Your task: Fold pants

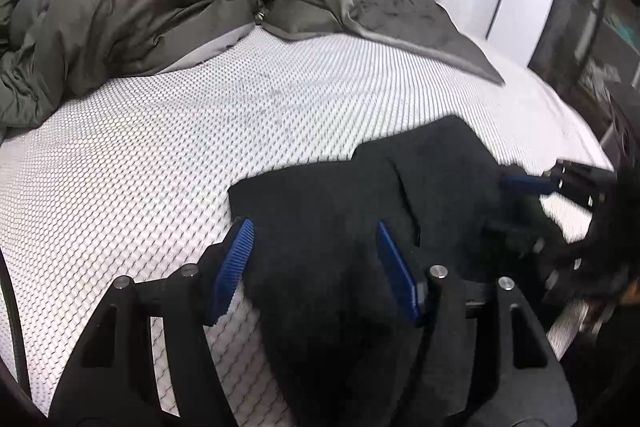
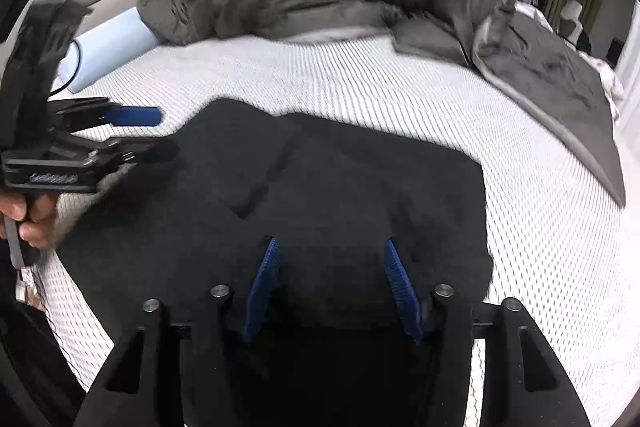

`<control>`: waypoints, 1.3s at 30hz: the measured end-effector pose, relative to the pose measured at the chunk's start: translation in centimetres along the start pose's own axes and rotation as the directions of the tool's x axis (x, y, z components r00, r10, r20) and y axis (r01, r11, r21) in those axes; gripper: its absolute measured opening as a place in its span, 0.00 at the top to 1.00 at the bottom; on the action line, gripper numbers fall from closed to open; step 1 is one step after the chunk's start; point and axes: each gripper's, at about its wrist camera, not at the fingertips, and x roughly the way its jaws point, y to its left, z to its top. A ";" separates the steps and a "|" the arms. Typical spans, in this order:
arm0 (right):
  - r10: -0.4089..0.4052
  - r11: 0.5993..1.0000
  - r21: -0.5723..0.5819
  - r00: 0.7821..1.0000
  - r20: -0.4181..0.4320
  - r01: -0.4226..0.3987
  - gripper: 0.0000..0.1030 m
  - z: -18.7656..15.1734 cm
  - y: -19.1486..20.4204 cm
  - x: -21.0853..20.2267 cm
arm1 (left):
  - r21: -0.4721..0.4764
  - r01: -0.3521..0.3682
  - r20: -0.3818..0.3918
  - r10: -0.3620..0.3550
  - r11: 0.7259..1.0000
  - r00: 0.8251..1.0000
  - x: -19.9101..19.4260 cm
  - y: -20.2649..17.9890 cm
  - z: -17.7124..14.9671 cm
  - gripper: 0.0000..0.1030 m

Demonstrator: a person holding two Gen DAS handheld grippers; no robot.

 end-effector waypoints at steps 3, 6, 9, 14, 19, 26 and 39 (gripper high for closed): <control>-0.050 0.998 -0.035 0.998 -0.029 0.049 0.43 2.5 1.4 1.8 | 0.003 0.015 -0.030 -0.015 1.000 0.999 1.8 -1.1 1.0 0.40; -0.100 0.993 -0.069 0.990 -0.098 0.094 0.43 3.7 1.8 4.5 | 0.027 -0.059 -0.110 0.062 0.998 0.992 4.6 -1.8 0.8 0.39; -0.224 0.970 -0.135 0.959 -0.176 0.202 0.42 3.1 0.8 6.6 | 0.003 -0.098 -0.127 0.097 0.995 0.987 5.6 -1.4 0.3 0.33; -0.279 0.960 -0.025 0.946 -0.167 0.279 0.37 -0.3 -4.9 3.2 | 0.020 -0.089 -0.075 0.091 0.996 0.993 2.6 -1.3 -0.6 0.33; -0.088 0.992 0.088 0.996 -0.005 0.088 0.36 -4.5 -5.0 -4.7 | 0.072 0.034 -0.029 -0.032 0.997 0.999 -3.1 -2.9 -5.8 0.33; 0.005 0.996 0.084 1.000 -0.025 -0.003 0.43 -8.1 -2.2 -4.1 | 0.148 0.009 -0.082 0.003 0.989 0.997 -3.6 -2.6 -9.8 0.17; 0.338 0.869 0.350 0.936 0.096 -0.350 0.45 -10.8 -8.2 -6.2 | -0.044 0.070 -0.020 -0.071 0.997 0.997 -6.7 2.2 -10.3 0.19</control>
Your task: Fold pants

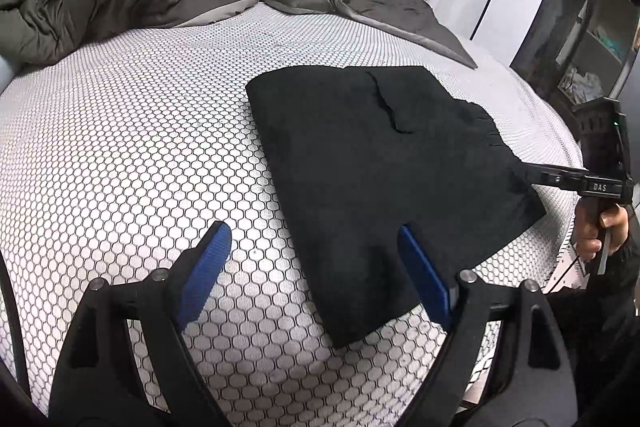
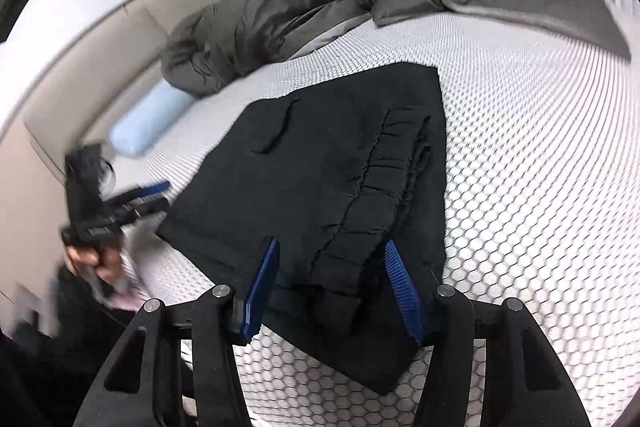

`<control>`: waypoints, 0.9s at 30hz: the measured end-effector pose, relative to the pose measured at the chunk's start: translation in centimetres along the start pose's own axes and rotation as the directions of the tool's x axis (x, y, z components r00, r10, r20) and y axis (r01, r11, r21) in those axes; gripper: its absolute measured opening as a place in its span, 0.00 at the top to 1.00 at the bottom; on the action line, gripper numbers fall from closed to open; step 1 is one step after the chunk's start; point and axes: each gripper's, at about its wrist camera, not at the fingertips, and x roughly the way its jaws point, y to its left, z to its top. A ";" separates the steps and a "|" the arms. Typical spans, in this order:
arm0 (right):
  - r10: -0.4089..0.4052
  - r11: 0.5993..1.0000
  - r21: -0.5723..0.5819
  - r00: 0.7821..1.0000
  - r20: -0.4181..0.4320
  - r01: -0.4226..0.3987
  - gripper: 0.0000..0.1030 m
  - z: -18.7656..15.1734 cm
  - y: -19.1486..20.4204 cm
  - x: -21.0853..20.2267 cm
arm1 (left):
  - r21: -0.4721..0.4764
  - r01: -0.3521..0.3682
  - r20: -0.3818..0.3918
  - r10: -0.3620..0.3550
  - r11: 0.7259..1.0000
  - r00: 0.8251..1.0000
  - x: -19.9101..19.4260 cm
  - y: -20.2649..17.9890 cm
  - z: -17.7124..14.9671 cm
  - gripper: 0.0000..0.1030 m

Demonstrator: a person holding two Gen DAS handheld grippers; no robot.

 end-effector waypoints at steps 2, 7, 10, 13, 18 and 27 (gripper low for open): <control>-0.007 0.999 0.048 1.000 -0.028 0.009 0.45 0.0 -0.9 1.3 | 0.005 -0.008 -0.021 0.008 1.000 1.000 0.8 -0.2 0.3 0.19; -0.033 0.994 0.106 0.999 -0.040 0.037 0.70 -0.3 -1.1 2.7 | 0.012 -0.020 -0.039 0.020 1.000 0.999 2.1 -0.8 1.1 0.20; -0.027 0.996 0.080 0.999 0.023 0.025 0.82 -0.1 0.7 0.6 | 0.007 -0.014 -0.026 0.014 1.000 1.000 1.9 -0.8 1.4 0.20; 0.018 0.999 0.047 0.998 0.058 -0.021 0.82 -0.2 2.8 -1.7 | 0.006 -0.003 -0.018 0.003 1.000 1.000 1.6 -0.7 1.5 0.20; -0.063 0.998 0.016 0.998 -0.021 0.064 0.72 -1.6 2.6 -0.1 | 0.028 -0.026 -0.047 0.027 0.999 0.999 2.3 -1.0 1.2 0.20; -0.088 0.996 0.013 0.994 0.064 0.088 0.56 -1.3 2.7 -1.7 | 0.087 -0.028 -0.037 0.031 0.996 0.999 2.3 -2.3 1.2 0.20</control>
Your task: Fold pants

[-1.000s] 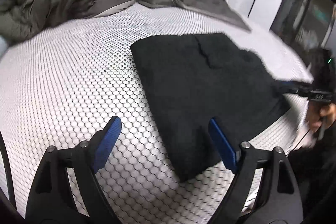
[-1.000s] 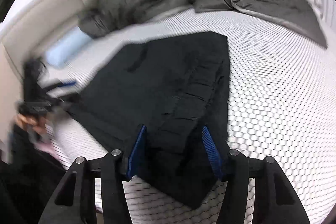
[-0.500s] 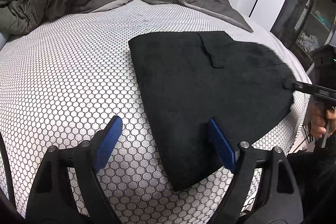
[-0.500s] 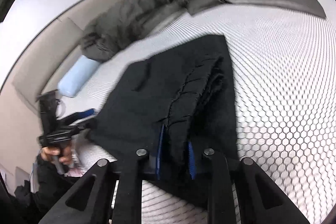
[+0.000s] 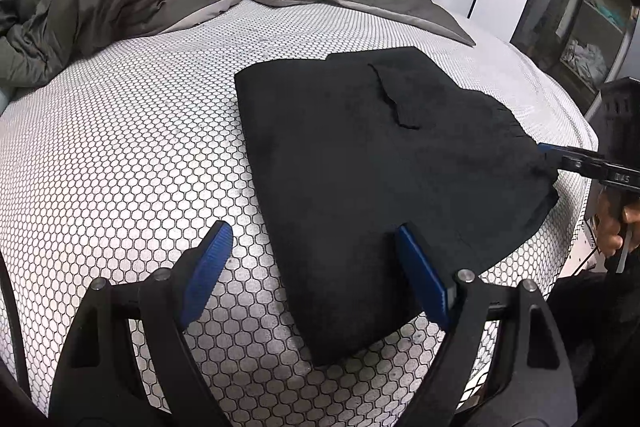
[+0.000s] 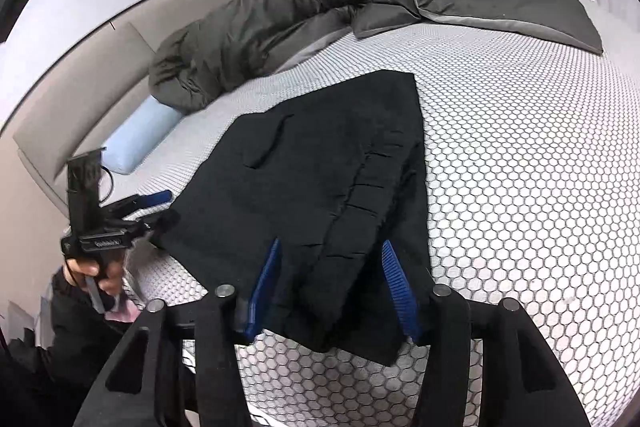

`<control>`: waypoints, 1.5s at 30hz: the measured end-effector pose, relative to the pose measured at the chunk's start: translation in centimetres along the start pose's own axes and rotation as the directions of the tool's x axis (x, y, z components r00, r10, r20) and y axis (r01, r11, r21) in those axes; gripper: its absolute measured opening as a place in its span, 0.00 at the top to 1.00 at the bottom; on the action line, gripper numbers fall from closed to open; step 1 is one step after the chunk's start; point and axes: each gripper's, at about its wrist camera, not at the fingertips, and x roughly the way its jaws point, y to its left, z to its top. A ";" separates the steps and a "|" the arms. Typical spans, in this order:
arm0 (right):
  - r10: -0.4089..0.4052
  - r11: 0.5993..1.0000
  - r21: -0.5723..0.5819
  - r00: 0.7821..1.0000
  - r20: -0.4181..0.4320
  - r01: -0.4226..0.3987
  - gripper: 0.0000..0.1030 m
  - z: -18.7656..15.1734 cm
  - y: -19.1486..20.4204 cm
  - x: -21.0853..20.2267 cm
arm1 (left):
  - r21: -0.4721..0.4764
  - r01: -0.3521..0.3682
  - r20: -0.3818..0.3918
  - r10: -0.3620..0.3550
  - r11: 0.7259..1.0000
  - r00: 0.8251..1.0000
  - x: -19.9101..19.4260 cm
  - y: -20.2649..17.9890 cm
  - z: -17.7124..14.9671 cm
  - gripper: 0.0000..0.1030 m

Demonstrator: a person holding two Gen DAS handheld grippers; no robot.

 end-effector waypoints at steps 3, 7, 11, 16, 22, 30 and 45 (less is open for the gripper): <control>-0.049 0.998 -0.030 0.999 -0.003 0.049 0.90 0.0 0.2 0.6 | 0.009 -0.004 -0.004 0.004 1.000 1.000 0.2 -0.4 0.2 0.20; -0.014 0.998 -0.057 0.999 0.047 0.017 0.95 0.2 1.2 -1.5 | 0.018 -0.002 -0.001 0.002 1.000 1.000 0.1 -0.7 0.1 0.20; -0.001 0.996 -0.094 1.000 0.032 0.004 0.95 -0.2 2.1 -2.9 | 0.021 -0.001 -0.009 0.001 1.000 1.000 0.2 -0.5 0.1 0.20; -0.137 0.990 -0.050 0.985 -0.108 0.132 0.88 -1.3 -0.2 0.5 | 0.023 0.001 -0.019 -0.001 1.000 1.000 0.3 0.0 0.0 0.20; -0.071 0.997 0.004 0.997 0.010 0.071 0.21 -0.4 -0.8 -1.8 | -0.098 0.082 -0.067 -0.088 0.992 0.994 1.3 2.1 -0.1 0.20; 0.049 0.988 0.149 0.997 -0.058 -0.039 0.53 -1.0 -2.4 1.8 | -0.179 0.182 -0.049 -0.193 0.967 0.980 1.8 2.9 0.0 0.49; -0.039 0.987 0.156 0.998 0.041 0.033 0.49 2.7 -3.6 3.8 | -0.193 0.015 -0.025 -0.020 0.981 0.999 4.7 2.6 4.2 0.46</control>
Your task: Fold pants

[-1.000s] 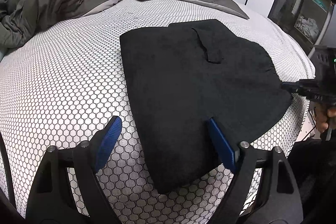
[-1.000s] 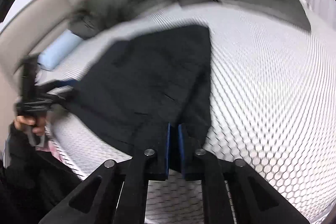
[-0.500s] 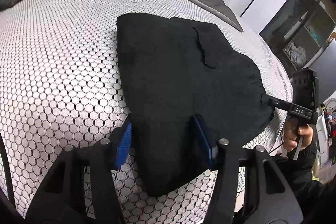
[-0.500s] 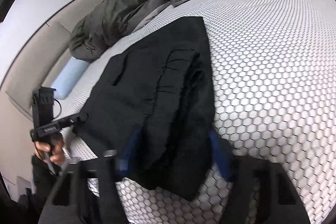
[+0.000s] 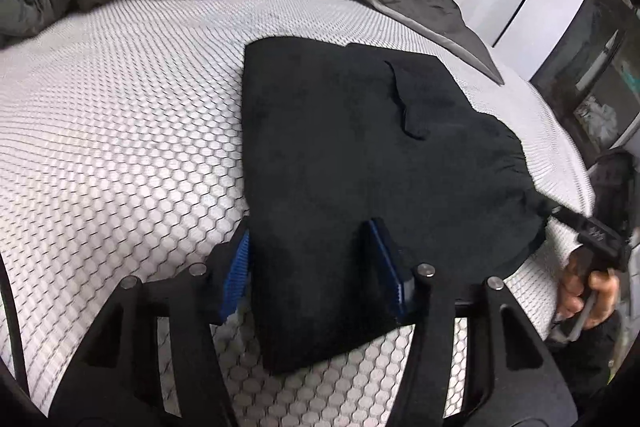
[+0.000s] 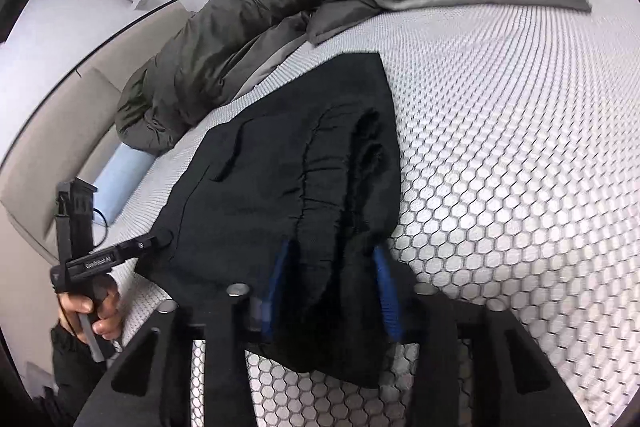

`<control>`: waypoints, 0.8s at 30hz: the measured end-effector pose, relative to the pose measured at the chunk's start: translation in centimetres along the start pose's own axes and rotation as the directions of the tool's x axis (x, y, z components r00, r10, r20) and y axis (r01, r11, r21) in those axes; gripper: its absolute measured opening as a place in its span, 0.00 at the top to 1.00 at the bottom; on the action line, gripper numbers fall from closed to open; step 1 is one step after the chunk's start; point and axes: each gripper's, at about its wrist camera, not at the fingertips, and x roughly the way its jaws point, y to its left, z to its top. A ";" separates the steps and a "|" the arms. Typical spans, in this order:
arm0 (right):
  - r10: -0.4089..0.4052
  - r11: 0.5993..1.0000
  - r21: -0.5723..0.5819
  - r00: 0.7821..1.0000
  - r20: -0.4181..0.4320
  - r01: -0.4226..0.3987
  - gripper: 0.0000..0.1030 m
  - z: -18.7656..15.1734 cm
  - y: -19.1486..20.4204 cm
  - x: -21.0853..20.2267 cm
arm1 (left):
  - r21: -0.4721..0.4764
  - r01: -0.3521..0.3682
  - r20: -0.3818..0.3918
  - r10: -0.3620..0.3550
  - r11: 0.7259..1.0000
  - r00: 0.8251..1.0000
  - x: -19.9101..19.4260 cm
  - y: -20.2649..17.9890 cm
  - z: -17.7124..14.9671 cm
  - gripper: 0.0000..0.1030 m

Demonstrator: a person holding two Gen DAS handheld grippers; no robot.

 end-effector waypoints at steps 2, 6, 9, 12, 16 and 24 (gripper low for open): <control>-0.041 0.998 -0.040 0.998 0.044 0.043 0.46 -0.1 0.7 -1.4 | 0.013 -0.058 0.032 0.057 0.998 0.998 -1.2 -0.6 -0.9 0.42; -0.091 0.989 -0.101 0.988 0.129 0.104 0.12 -0.7 2.6 -4.8 | 0.045 -0.149 0.164 0.140 0.988 0.976 -4.7 -3.5 -3.2 0.13; -0.123 0.969 -0.184 0.967 0.223 0.166 0.02 -1.9 4.5 -6.8 | 0.095 -0.204 0.263 0.173 0.974 0.949 -6.3 -6.2 -4.5 0.01; -0.117 0.954 -0.241 0.963 0.244 0.177 0.00 -3.2 6.0 -7.8 | 0.105 -0.217 0.304 0.176 0.971 0.936 -7.6 -7.2 -6.0 0.01; -0.063 0.943 -0.294 0.948 0.312 0.159 0.00 -5.3 7.5 -9.6 | 0.108 -0.206 0.361 0.155 0.973 0.920 -9.5 -8.5 -8.0 0.01; -0.039 0.923 -0.326 0.892 0.451 0.205 0.00 -8.5 8.5 -12.2 | 0.114 -0.259 0.467 0.179 0.959 0.866 -12.3 -10.0 -11.0 0.01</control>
